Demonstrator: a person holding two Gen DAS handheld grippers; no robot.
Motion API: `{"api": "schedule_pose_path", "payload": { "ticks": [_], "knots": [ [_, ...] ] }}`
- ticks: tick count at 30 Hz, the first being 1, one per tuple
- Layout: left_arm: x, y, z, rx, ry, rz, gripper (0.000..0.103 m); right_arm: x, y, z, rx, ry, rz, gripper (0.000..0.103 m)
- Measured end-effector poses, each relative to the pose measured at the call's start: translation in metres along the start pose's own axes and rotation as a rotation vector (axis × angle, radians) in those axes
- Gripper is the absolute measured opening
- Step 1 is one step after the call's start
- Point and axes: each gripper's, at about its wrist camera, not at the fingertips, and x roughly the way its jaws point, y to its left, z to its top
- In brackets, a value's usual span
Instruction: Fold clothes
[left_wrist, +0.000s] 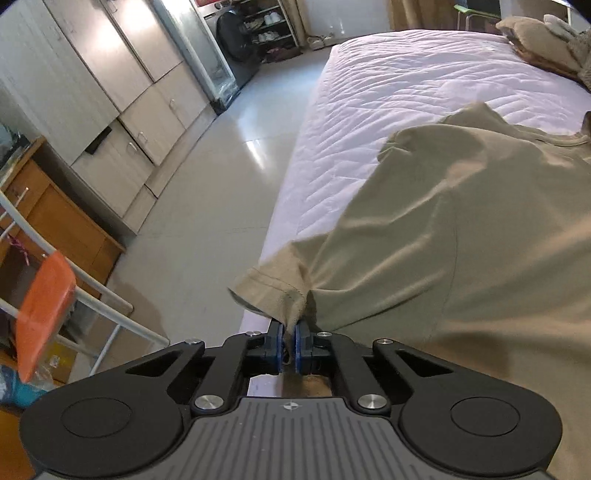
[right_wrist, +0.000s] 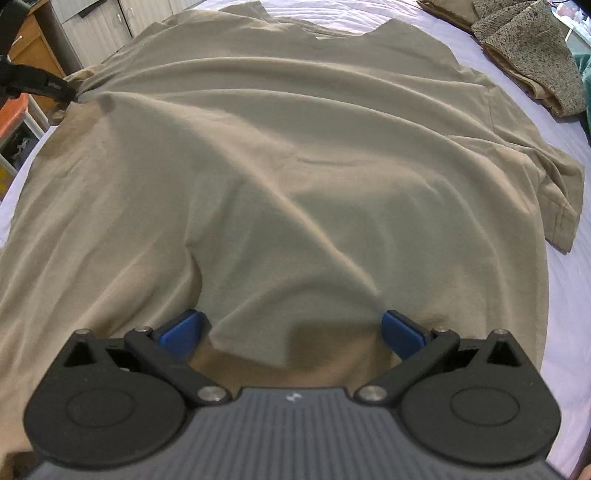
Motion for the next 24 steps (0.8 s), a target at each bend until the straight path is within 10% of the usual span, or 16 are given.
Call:
{"api": "schedule_pose_path", "payload": {
  "ticks": [7,14,24],
  "knots": [
    [-0.062,0.018,-0.021,0.056,0.053,-0.116,0.044,-0.029,0.007,-0.013,0.008,0.097,0.076,0.103],
    [-0.163,0.015,-0.121,-0.006,0.104,-0.367,0.047,-0.088,-0.005,-0.054,0.004,0.123,0.055,0.103],
    [-0.201,-0.033,-0.231,-0.004,0.281,-0.419,0.047,-0.126,-0.006,-0.085,0.089,0.095,0.025,0.103]
  ]
}}
